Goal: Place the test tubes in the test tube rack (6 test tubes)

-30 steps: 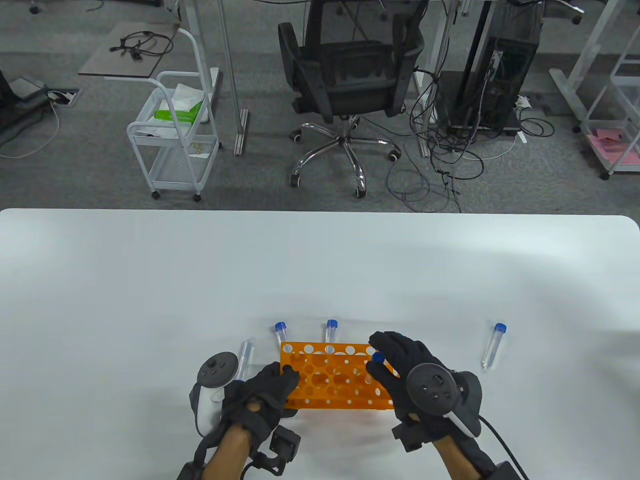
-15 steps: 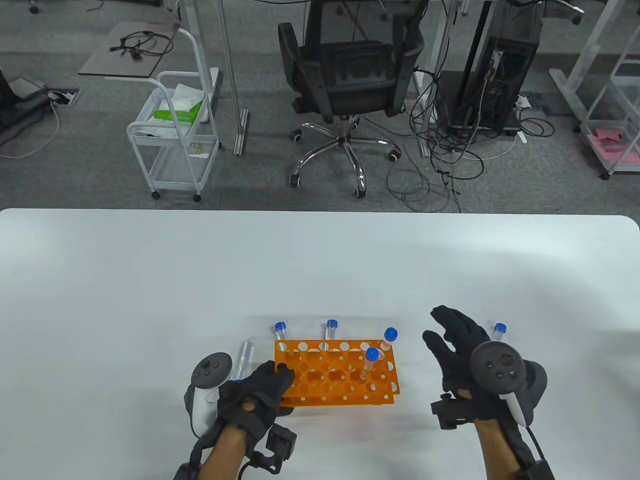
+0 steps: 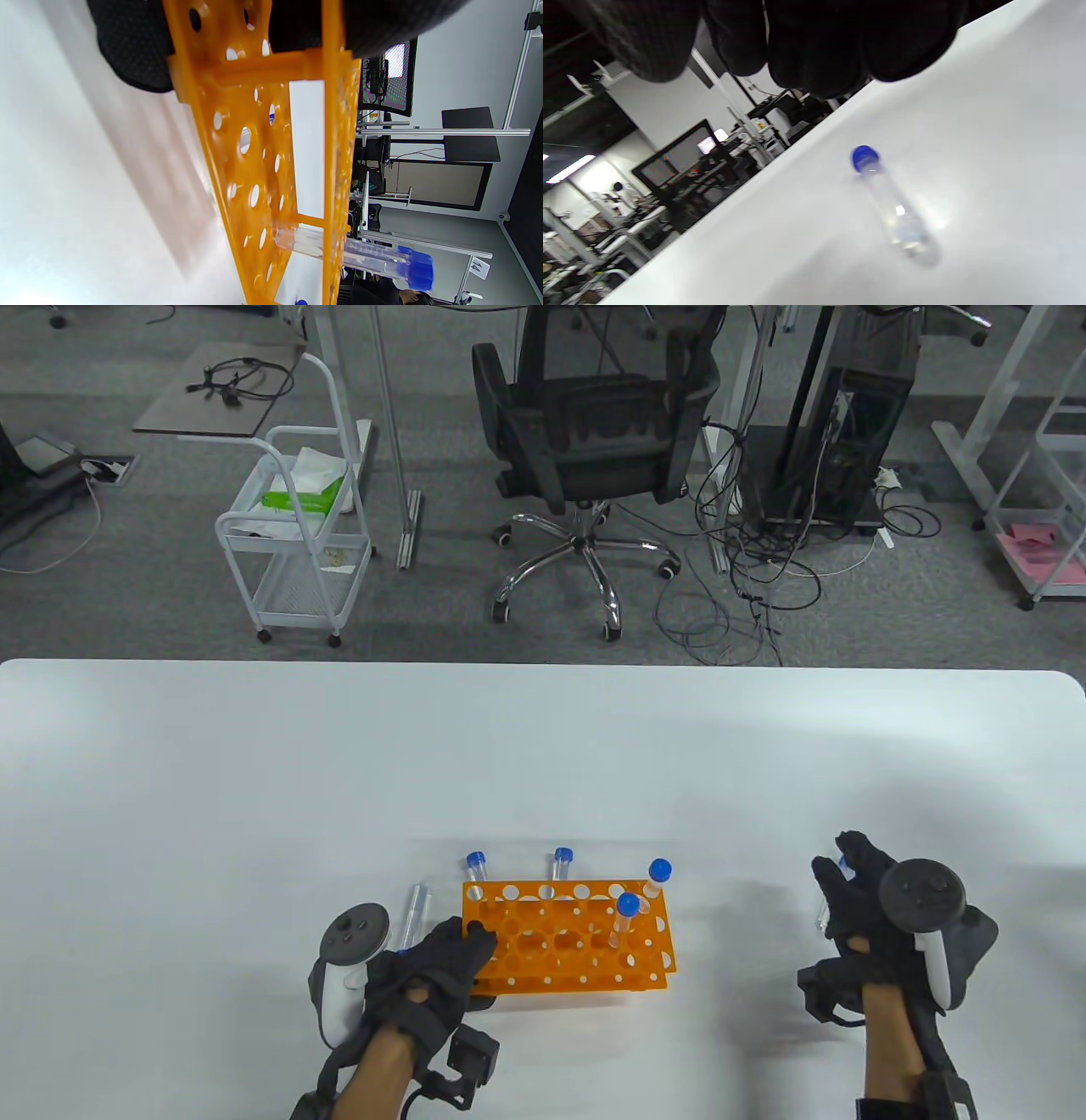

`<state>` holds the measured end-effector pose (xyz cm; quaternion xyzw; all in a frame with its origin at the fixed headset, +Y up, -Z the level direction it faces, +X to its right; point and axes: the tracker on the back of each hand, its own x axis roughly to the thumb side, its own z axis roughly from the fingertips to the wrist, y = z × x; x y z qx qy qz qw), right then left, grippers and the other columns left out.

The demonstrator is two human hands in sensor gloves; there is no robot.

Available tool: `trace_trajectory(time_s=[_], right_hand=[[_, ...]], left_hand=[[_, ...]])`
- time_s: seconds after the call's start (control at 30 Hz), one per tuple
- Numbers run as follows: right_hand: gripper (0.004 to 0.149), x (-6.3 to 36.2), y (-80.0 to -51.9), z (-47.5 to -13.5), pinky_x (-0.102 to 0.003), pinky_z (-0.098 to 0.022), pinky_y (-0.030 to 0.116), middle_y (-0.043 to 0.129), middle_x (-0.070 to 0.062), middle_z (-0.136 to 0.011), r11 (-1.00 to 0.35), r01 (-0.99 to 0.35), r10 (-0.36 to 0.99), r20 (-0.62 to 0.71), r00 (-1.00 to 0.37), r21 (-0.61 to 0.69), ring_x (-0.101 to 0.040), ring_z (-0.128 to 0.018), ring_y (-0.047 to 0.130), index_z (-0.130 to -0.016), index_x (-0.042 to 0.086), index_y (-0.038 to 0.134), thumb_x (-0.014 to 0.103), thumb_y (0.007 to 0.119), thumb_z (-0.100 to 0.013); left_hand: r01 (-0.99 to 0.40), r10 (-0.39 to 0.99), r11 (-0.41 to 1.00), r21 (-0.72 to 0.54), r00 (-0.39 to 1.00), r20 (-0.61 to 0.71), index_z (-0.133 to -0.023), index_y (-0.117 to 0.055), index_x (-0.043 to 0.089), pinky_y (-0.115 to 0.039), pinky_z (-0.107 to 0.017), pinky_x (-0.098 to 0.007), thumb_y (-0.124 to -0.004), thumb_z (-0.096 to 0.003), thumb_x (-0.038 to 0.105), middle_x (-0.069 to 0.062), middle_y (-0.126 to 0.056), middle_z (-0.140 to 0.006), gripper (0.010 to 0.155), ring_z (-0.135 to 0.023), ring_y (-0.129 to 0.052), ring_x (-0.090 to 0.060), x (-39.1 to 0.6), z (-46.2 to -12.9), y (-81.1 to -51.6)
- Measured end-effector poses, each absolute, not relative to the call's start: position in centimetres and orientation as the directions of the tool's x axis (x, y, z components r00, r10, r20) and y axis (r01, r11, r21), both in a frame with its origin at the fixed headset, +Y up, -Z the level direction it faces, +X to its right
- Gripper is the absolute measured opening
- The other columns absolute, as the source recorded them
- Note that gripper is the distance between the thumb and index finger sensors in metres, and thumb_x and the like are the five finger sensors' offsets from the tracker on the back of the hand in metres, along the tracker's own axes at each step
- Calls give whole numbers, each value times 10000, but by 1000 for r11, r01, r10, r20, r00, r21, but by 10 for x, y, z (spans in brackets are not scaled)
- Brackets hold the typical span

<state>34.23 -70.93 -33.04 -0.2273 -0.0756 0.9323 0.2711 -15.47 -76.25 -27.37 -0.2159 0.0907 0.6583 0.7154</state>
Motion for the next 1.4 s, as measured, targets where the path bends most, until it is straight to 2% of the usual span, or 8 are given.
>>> trace_trajectory(time_s=[0.2,0.4,0.67,0.77,0.9,1.07,1.3,1.4], right_hand=[[686,353,-723,-351,-463,-570,779,639,-59,-1085,-881,-439,463,-513,-723,-177,-309,-861,813,-1039,320,580,592,758,-434],[766,358,-740,-377,-465,-600,772,594,-66,-1102,-957,-291,219,-679,-701,-8,-315,-889,793,-1059,326,510,567,833,-408],[774,365,-758,-402,-451,-564,787,658,-59,-1063,-973,-206,67,-720,-690,107,-321,-815,837,-1068,401,442,634,782,-412],[725,361,-760,-410,-431,-523,809,745,-36,-994,-983,-142,17,-704,-710,120,-290,-743,882,-1051,411,492,616,783,-419],[577,353,-761,-415,-402,-452,850,845,-7,-885,-991,-70,-25,-673,-739,113,-232,-632,949,-974,367,689,532,816,-436],[523,350,-756,-413,-388,-402,881,899,-16,-841,-989,-123,37,-673,-739,81,-237,-567,999,-928,304,737,462,842,-441],[553,344,-736,-403,-389,-405,875,883,-4,-857,-972,-227,133,-666,-734,57,-216,-585,994,-943,286,684,460,836,-440],[569,335,-722,-394,-392,-404,874,879,2,-856,-963,-270,218,-622,-752,-12,-206,-583,991,-951,281,680,460,838,-435]], left_hand=[[-982,903,28,-187,105,-416,-872,-666,154,-819,-543,-506,-708,-463,434,-258,-481,-1045,497,-819,-819,-433,-156,-273,-763],[-983,899,27,-179,102,-425,-870,-669,157,-819,-543,-505,-710,-461,435,-258,-484,-1044,496,-819,-821,-431,-159,-275,-765],[-982,896,31,-187,110,-430,-870,-668,157,-820,-542,-504,-709,-462,435,-256,-483,-1045,496,-819,-821,-431,-157,-276,-766],[-981,894,36,-192,117,-432,-871,-667,156,-819,-544,-503,-708,-463,434,-257,-482,-1045,495,-819,-821,-430,-156,-276,-766],[-981,894,36,-190,116,-434,-869,-670,156,-819,-543,-505,-710,-462,434,-258,-482,-1044,495,-819,-820,-431,-156,-276,-766],[-981,896,33,-191,113,-429,-870,-668,156,-819,-543,-504,-709,-462,434,-258,-483,-1044,495,-819,-821,-431,-156,-276,-765],[-980,901,27,-197,109,-420,-871,-667,158,-820,-543,-503,-707,-463,435,-256,-482,-1044,495,-819,-821,-429,-156,-277,-765],[-981,902,25,-192,105,-419,-872,-664,157,-820,-544,-502,-700,-466,435,-259,-478,-1044,493,-820,-819,-431,-157,-277,-765]])
